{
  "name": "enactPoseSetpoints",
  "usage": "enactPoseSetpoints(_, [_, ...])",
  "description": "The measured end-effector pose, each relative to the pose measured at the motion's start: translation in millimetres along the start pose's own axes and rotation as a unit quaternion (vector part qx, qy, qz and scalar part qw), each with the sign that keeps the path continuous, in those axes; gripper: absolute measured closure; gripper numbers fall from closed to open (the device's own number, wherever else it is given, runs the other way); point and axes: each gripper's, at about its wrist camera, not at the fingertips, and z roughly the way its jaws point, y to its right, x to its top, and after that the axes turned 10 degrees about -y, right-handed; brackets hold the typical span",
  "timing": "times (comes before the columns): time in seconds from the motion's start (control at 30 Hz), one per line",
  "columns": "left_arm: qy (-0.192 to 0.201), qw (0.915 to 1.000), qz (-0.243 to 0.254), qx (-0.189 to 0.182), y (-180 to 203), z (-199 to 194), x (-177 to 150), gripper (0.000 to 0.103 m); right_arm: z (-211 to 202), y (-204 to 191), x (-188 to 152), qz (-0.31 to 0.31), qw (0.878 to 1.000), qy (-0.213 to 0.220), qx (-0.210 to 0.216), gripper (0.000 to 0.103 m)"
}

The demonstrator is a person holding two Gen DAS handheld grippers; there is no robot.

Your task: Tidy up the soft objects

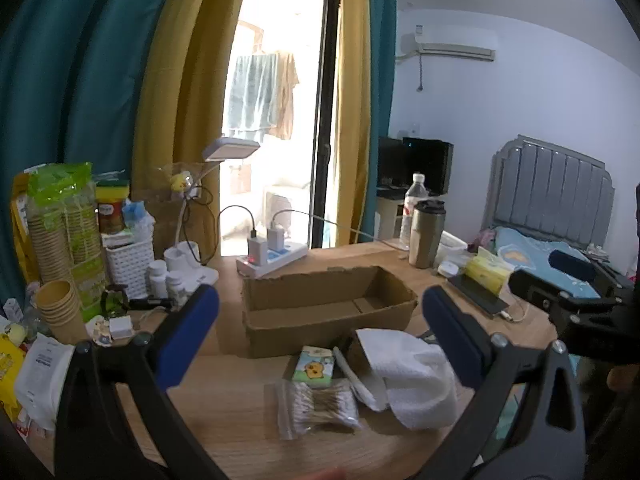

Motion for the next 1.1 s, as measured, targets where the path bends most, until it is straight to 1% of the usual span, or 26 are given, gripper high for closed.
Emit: enactPoseSetpoints(1.1, [0.001,1.0000,-0.004,-0.001,2.9,-2.0,-3.7,0.000,0.3,-3.6,0.0,0.006,1.000,-0.001,0.005,0.001])
